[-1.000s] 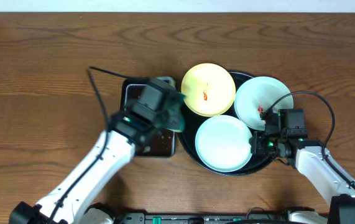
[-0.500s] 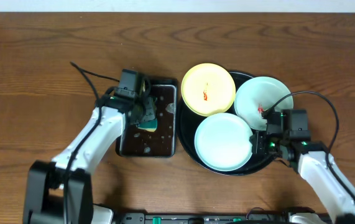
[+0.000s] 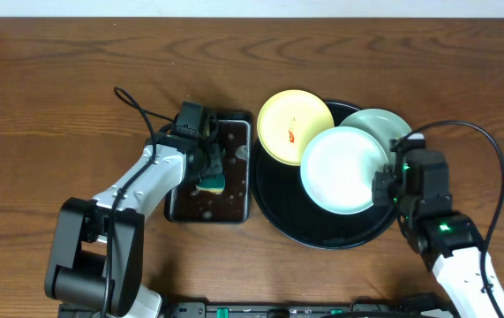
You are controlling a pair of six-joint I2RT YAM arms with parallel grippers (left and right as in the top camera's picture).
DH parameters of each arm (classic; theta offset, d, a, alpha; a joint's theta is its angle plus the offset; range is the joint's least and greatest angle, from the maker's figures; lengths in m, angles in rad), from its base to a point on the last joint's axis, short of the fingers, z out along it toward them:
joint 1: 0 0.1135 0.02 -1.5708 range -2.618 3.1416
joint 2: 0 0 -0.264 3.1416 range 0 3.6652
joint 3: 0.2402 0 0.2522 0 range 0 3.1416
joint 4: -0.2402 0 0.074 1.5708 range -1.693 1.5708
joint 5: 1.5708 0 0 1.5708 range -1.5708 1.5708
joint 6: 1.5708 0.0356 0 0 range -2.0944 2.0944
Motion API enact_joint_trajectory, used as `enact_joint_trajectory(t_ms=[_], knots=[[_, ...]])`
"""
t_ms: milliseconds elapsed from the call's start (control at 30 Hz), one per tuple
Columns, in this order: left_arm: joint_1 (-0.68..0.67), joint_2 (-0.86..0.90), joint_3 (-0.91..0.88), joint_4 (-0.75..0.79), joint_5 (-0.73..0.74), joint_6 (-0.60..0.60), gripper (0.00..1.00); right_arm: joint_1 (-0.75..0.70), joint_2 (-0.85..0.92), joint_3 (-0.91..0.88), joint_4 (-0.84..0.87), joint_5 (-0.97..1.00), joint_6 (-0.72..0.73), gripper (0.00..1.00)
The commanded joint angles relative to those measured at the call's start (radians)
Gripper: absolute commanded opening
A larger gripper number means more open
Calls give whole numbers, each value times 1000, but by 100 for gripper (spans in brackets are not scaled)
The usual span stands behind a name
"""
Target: Clean dirty plates on tray and stack at the side
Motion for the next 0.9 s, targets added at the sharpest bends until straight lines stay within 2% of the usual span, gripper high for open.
enact_joint_trajectory(t_ms=[0,300,567,867], knots=[[3,13,-9,-1,6,21,8,92,-13,61,3,238,-64,1],[3,13,-10,-2,6,23,7,340,-13,107,16,584,-209,1],[3,13,-27,6,-3,40,8,537,-9,107,137,871,-413,1],[3,13,-28,6,-2,39,8,644,-4,107,256,895,-634,1]])
